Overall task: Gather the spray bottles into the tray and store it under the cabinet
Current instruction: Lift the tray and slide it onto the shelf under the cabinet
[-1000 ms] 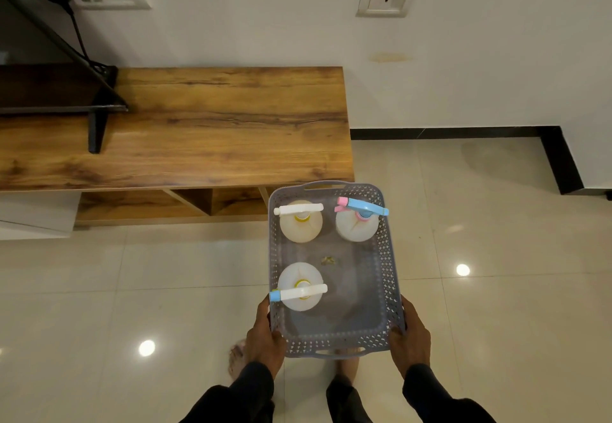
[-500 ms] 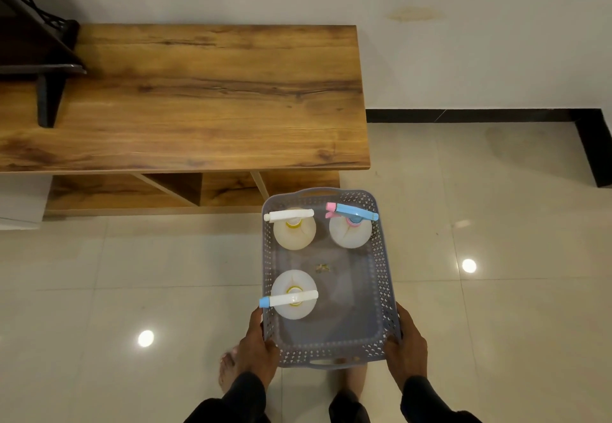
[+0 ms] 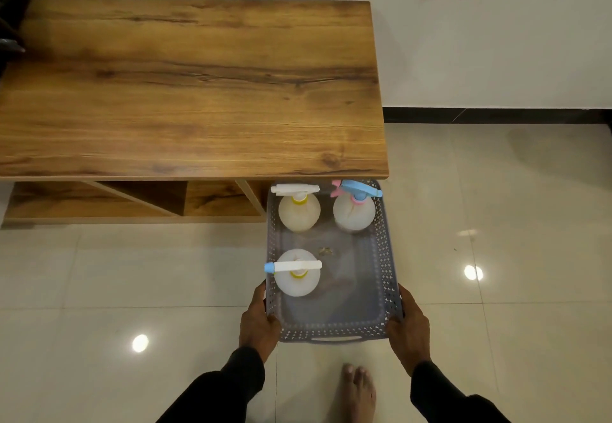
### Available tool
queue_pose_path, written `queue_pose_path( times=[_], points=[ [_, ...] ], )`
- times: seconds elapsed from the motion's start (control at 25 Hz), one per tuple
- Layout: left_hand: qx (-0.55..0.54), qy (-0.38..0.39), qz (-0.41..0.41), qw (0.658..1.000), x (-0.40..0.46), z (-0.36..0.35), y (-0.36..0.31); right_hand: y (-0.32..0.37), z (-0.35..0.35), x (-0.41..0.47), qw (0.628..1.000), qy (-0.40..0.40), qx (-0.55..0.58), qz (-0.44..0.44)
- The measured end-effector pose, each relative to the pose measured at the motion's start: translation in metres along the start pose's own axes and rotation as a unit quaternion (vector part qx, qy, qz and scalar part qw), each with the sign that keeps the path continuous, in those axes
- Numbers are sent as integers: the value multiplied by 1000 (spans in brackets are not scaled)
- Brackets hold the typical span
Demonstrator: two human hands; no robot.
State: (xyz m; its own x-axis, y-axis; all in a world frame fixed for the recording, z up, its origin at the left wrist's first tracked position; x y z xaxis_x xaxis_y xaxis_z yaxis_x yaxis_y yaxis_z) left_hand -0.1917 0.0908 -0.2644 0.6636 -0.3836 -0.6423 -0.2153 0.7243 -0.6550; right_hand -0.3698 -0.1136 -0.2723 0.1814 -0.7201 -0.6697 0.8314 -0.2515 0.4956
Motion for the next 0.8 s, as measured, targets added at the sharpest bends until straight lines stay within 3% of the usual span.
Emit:
queue_pose_path(
  times=[0.44,0.8],
  points=[
    [-29,-36,-19,999,107,1,-22,56,-30,93,997,-9,-33,69],
    [-42,-99,-49,993,163,2,-34,83,-48,142,996,-19,10,83]
  ],
)
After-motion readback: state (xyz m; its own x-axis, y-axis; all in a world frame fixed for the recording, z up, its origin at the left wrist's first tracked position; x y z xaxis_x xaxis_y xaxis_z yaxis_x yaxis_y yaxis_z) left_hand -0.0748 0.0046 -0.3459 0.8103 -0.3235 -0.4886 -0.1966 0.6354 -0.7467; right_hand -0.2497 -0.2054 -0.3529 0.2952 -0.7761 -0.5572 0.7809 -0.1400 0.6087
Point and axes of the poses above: each hand's wrist, its own x-axis towards the middle knuckle, its own z-axis out of the back of the hand, y = z × x, the point moved 3 cm from there along x, towards the middle knuckle, and after that the axes turned 12 degrees about -z, right-handed, at the moved point
